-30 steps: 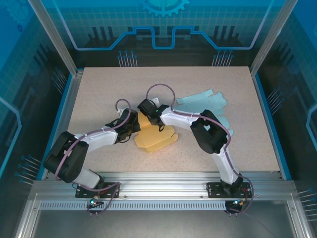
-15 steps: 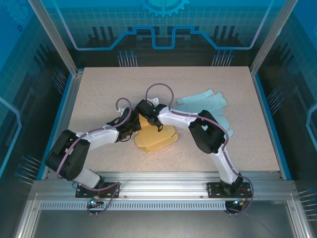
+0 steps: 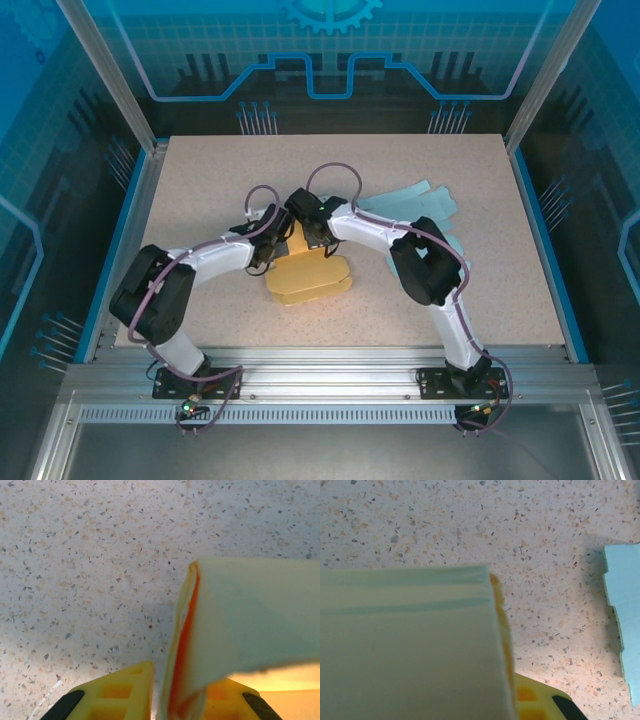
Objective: Fold the paper box
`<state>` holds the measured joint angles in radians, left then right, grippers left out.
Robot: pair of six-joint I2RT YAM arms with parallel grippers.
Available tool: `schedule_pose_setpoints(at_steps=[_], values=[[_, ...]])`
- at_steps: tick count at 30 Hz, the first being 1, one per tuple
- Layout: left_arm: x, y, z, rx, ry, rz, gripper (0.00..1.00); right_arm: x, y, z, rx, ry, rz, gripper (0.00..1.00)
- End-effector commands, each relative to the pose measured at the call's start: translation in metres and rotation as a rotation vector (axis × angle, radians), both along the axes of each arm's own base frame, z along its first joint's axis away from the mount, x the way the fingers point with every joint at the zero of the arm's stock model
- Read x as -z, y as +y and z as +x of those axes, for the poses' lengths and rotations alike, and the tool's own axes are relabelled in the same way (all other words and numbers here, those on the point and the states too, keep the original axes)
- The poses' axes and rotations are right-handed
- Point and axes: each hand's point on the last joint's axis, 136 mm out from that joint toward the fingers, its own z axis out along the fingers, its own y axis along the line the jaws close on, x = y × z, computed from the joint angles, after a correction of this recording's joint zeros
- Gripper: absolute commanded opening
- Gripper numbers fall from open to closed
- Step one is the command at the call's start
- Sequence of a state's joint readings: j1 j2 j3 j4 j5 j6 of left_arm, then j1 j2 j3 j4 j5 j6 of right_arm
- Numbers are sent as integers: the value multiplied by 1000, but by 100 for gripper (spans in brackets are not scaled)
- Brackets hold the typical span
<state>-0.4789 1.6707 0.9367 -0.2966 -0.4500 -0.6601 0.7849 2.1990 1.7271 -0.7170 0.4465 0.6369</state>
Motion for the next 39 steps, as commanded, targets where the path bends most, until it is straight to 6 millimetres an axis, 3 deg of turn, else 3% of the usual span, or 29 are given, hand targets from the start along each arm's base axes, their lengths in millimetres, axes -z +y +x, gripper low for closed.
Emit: schedule_pose_setpoints(at_steps=[1,12,16,20,31,36,39], values=[[23,46,-22,-86,132,256,18,24,-31,-57,-50,143,-265,10],[30,50,-13,-98,171,332,9,26,-27,-55,-55,158,-246,11],[29,49,-12,-89,173,329,14,27,-26,-55,-57,162,-244,11],[21,34,-10,-45,151,237,19,27,-26,-53,-56,161,-242,11],[-43,-3,-19,59,18,-59,50,20,-28,-55,-82,183,-259,9],[-75,-2,-35,80,-45,-135,66,14,-29,-61,-135,220,-272,9],[-94,4,-43,75,-92,-152,69,10,-29,-64,-177,246,-285,9]])
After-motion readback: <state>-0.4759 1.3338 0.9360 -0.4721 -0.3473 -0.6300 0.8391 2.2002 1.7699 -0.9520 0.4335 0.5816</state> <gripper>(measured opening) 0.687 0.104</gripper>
